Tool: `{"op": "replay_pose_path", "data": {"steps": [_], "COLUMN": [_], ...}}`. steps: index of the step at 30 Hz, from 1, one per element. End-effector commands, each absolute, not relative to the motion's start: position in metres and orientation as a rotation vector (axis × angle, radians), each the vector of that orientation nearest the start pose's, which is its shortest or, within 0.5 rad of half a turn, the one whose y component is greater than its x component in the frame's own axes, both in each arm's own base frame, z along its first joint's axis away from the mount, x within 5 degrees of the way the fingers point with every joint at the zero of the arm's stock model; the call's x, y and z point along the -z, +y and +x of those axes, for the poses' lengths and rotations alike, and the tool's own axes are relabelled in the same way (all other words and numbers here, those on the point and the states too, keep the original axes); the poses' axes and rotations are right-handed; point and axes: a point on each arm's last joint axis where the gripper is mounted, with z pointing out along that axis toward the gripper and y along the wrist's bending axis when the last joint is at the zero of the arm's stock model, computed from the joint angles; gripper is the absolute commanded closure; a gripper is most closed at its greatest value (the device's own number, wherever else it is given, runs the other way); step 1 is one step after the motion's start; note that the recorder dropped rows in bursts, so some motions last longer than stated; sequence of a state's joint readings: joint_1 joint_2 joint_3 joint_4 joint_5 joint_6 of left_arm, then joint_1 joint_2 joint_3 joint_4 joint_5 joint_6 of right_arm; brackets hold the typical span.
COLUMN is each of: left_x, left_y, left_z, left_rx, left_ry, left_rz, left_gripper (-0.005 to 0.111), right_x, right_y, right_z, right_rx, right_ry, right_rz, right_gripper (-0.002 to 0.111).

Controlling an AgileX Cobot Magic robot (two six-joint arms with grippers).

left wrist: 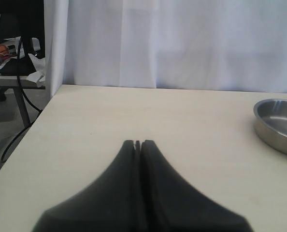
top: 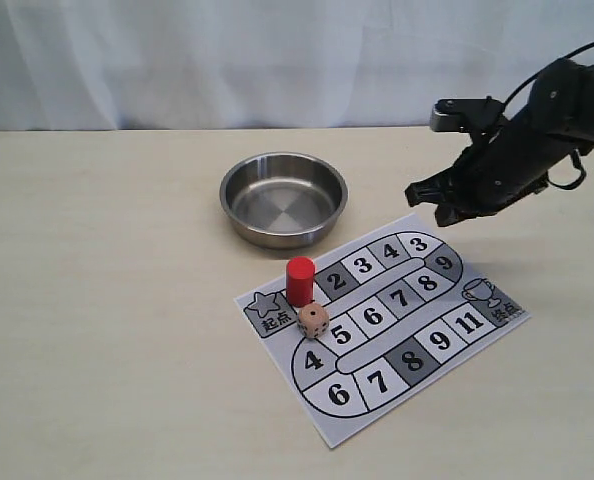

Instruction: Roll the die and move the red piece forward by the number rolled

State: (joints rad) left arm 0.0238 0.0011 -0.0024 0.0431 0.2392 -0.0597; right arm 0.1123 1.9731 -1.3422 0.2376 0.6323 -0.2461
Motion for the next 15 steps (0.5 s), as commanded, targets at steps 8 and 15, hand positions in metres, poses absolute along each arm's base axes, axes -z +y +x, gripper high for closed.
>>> {"op": "replay_pose_path", "data": {"steps": [8, 15], "left_x": [-0.193, -0.193], "left_y": [0.002, 0.002], "left_z": [0.056, 0.056], "left_rx": [-0.009, -0.009], "left_ry": [1.71, 1.71], "left_rz": [-0.046, -0.046], "left_gripper": [0.107, 0.107], "right_x": [-0.178, -0.177], "right_y": [0.004, 0.004], "right_z": [0.406, 0.405], "right_rx": [-0.029, -0.032], "right_ry": [2.738, 2.749], "right_rz": [-0.25, -0.249], "right_gripper": [0.104, 0.104]}}
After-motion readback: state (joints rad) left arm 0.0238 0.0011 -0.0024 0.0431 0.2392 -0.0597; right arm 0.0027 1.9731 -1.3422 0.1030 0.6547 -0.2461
